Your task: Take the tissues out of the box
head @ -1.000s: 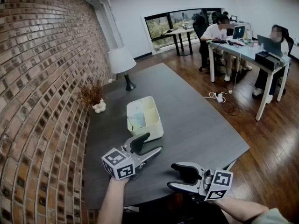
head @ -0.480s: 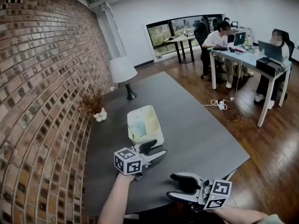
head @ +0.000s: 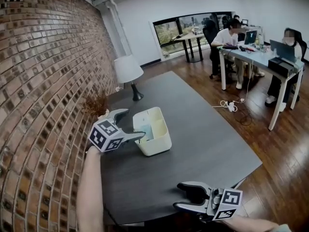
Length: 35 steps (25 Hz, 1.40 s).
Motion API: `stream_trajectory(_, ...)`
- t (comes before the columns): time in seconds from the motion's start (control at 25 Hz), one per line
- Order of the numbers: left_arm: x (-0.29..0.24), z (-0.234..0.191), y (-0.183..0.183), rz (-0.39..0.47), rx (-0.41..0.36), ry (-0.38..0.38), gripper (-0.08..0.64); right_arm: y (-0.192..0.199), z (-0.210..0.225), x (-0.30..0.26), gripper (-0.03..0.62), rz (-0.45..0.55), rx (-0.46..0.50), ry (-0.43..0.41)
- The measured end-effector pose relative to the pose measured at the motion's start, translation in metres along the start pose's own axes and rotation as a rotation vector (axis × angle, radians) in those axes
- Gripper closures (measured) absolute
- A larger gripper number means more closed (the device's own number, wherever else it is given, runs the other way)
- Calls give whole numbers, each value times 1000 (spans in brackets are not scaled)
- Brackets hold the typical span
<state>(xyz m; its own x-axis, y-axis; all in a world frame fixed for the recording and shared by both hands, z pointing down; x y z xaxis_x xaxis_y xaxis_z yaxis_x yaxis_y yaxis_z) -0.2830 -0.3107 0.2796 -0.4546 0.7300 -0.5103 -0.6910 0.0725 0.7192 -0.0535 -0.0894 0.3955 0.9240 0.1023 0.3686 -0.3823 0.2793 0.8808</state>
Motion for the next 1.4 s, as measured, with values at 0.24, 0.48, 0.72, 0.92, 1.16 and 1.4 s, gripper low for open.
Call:
stream_trajectory(0.24, -43, -36, 30, -269, -52, 114, 51, 2, 0, 0, 290, 4, -9, 0)
stream_trajectory(0.48, -84, -39, 40, -455, -162, 224, 40, 2, -8, -7, 290, -6, -33, -44)
stream_trajectory(0.72, -111, -25, 50, -662, -281, 345, 39, -3, -5, -4, 301, 20, -73, -56)
stream_trajectory(0.92, -125, -26, 61, -694, -262, 378, 35, -8, -1, -1, 302, 40, -108, -57)
stream_trajectory(1.16, -125, -29, 63, -656, -253, 339, 61, -6, 1, -1, 302, 37, -136, -73)
stream_trajectory(1.4, -98, -42, 42, -615, -247, 259, 64, -4, 1, -2, 304, 26, -123, -65)
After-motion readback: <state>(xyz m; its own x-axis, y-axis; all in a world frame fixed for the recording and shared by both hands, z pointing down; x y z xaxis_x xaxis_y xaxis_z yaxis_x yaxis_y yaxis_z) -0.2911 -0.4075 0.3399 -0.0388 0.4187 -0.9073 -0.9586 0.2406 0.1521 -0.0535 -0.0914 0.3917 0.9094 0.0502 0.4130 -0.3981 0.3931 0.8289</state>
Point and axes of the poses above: the fingertips, and each gripper's own axes: x backward along the fingers, z to its right, y out of its underside, the point moved 5 cm from there along x, backward along the fingers, and after that the axes turned 2 degrees about -z, right-handed, at the moved point
